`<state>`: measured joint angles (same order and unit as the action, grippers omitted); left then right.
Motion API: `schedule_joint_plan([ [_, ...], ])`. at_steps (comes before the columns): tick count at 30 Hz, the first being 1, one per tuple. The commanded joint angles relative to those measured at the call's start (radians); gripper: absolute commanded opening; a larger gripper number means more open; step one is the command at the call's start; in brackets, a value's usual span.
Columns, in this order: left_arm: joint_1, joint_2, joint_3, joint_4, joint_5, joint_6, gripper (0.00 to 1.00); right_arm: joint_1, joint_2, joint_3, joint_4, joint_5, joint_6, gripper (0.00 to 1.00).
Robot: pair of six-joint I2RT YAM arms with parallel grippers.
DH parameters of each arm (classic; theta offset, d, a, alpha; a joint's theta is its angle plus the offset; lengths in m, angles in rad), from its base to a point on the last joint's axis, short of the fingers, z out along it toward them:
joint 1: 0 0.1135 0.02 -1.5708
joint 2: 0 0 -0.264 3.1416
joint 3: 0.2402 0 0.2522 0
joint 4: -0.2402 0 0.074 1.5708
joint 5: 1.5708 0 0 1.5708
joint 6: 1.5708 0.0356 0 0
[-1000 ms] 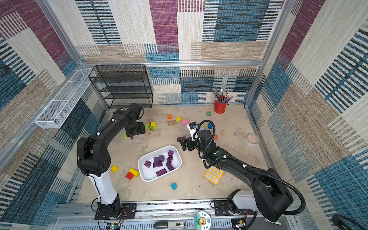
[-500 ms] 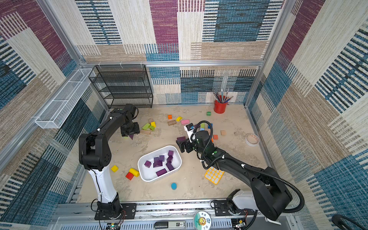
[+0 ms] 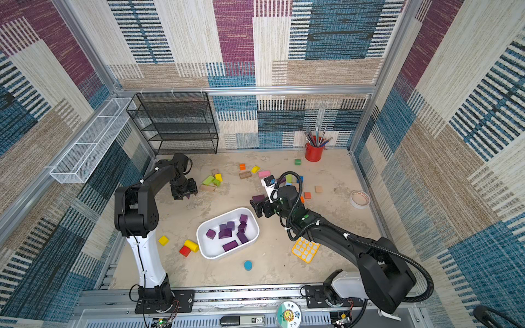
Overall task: Pick purple bricks into the storage bin
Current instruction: Pick up the building block from the center of the board.
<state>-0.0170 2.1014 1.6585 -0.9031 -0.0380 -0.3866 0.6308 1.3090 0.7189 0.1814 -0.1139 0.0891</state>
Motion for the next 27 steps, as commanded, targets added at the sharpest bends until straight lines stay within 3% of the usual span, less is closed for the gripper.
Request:
schedule_joint_plan([
  [1,0.009,0.019,0.023,0.021,0.038,0.023,0.65,0.003,0.004,0.007,0.006,-0.016,0.0,1.0],
  [27,0.061,0.113,0.155,0.004,0.133,0.099,0.62,0.003,0.012,0.013,-0.007,0.007,-0.008,1.0],
])
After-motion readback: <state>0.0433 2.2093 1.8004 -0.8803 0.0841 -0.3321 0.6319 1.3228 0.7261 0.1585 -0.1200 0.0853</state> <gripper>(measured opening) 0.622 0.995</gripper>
